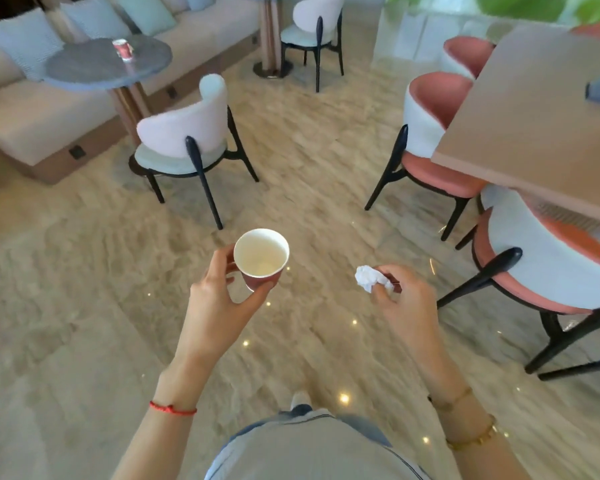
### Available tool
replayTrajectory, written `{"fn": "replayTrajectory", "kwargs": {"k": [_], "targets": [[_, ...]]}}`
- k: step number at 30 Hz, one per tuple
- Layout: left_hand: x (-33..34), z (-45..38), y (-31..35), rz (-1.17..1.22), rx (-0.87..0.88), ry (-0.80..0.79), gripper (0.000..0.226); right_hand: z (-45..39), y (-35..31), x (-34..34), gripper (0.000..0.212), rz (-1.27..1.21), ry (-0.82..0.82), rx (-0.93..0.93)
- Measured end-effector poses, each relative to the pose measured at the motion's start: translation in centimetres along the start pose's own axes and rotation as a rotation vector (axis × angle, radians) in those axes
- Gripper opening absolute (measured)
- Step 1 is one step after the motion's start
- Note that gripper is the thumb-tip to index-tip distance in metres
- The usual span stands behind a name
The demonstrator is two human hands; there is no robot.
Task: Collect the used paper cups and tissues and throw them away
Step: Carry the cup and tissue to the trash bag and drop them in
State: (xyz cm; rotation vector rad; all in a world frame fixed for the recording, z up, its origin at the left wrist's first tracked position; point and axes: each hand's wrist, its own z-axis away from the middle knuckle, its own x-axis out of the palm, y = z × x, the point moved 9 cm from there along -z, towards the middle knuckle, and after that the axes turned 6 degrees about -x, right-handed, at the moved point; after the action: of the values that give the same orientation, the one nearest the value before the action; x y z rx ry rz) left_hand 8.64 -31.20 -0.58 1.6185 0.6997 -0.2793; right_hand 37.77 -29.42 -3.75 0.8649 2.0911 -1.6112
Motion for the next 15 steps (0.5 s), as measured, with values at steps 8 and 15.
{"fn": "replayTrajectory", "kwargs": {"k": [8, 15], "targets": [[8.4, -16.8, 0.6, -0.015, 0.039, -0.152, 0.063, -14.1, 5.5, 1.3, 0.018, 0.060, 0.088, 0.123], [17.2, -31.4, 0.8, -0.026, 0.056, -0.168, 0.064, -28.3, 12.1, 3.4, 0.019, 0.046, 0.105, 0.174]]}}
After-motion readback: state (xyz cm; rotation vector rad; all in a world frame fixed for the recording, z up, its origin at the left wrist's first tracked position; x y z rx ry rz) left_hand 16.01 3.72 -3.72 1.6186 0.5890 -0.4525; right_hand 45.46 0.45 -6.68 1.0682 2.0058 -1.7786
